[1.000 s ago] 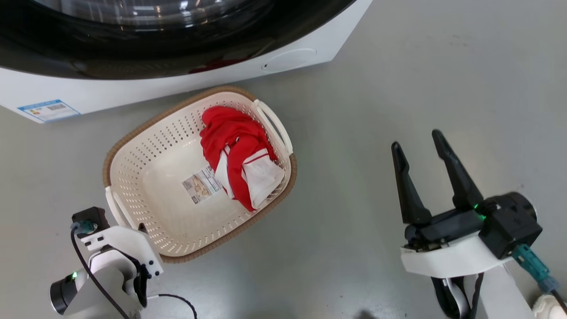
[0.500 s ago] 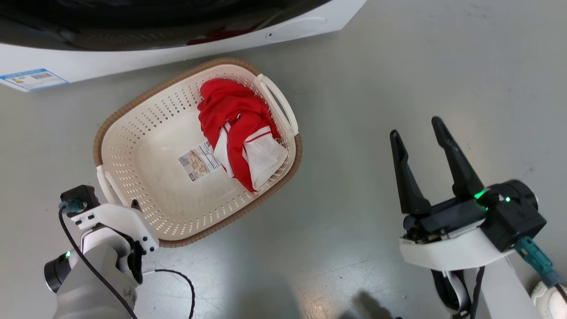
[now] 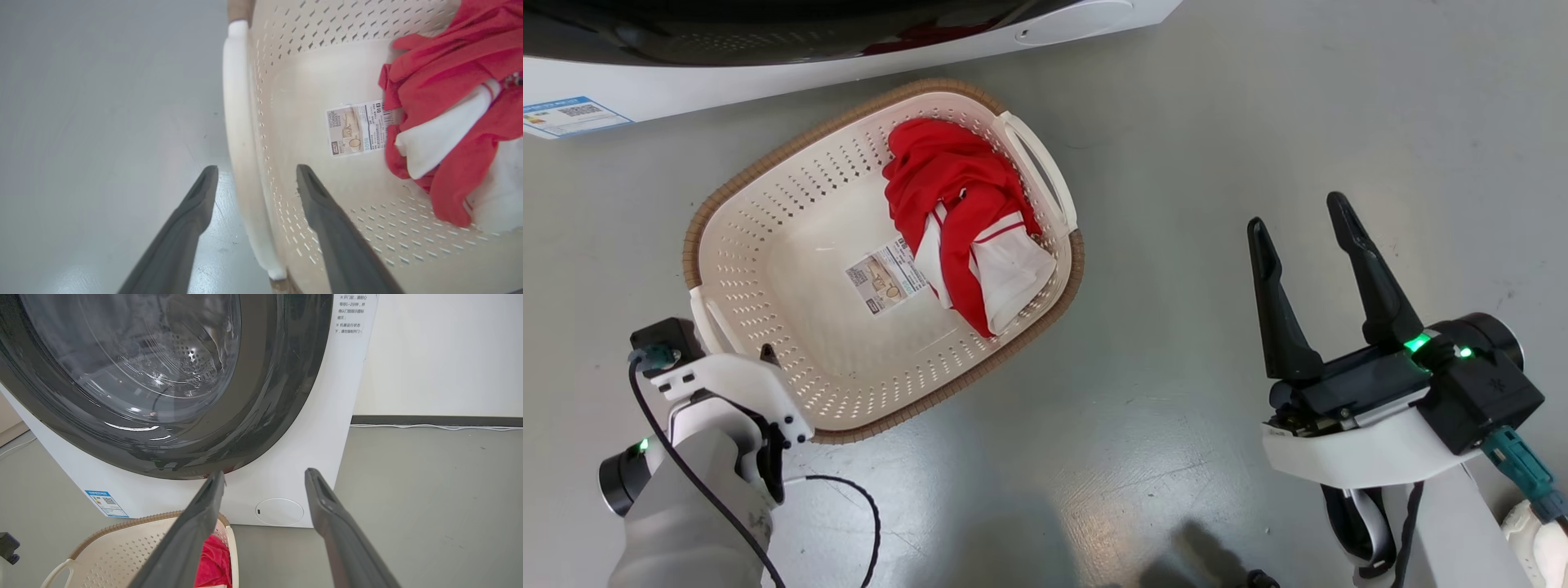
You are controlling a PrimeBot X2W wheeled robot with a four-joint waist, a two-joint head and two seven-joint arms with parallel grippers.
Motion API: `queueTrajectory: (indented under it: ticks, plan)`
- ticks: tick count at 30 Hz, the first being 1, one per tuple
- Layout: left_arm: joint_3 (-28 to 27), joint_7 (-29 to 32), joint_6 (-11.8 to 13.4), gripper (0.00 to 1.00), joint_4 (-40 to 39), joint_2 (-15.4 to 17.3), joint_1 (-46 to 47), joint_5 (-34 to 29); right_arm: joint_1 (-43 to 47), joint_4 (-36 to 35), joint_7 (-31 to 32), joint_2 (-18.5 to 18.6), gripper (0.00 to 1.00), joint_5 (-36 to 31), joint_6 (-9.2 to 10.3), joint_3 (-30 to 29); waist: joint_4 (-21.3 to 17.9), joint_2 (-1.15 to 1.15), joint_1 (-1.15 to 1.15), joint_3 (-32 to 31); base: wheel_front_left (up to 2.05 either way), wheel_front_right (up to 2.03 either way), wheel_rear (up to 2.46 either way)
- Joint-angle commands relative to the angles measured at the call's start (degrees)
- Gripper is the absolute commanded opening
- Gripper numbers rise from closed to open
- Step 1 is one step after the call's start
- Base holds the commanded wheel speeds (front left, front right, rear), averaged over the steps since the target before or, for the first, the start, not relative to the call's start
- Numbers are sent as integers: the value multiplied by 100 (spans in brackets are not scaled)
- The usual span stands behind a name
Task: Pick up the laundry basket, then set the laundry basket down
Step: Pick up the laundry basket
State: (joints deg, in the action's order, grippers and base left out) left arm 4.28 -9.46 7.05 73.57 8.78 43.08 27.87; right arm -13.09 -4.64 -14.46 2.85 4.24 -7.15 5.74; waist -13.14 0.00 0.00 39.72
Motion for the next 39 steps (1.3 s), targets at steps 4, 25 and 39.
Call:
queueTrajectory:
  ticks: [4,25,39]
  plan:
    - [23,-91,-9,0,-12,126,58,-50,-3,-139,-54,3,100,77,-34,121,-20,0,0,26,0,0,0]
    - [160,-156,41,0,17,227,224,-14,-19,-121,-54,3,100,156,-34,98,-33,0,0,61,0,0,0]
    - [406,-89,-70,0,26,412,363,-126,-11,-98,-54,3,100,175,-34,122,-92,0,0,85,0,0,0]
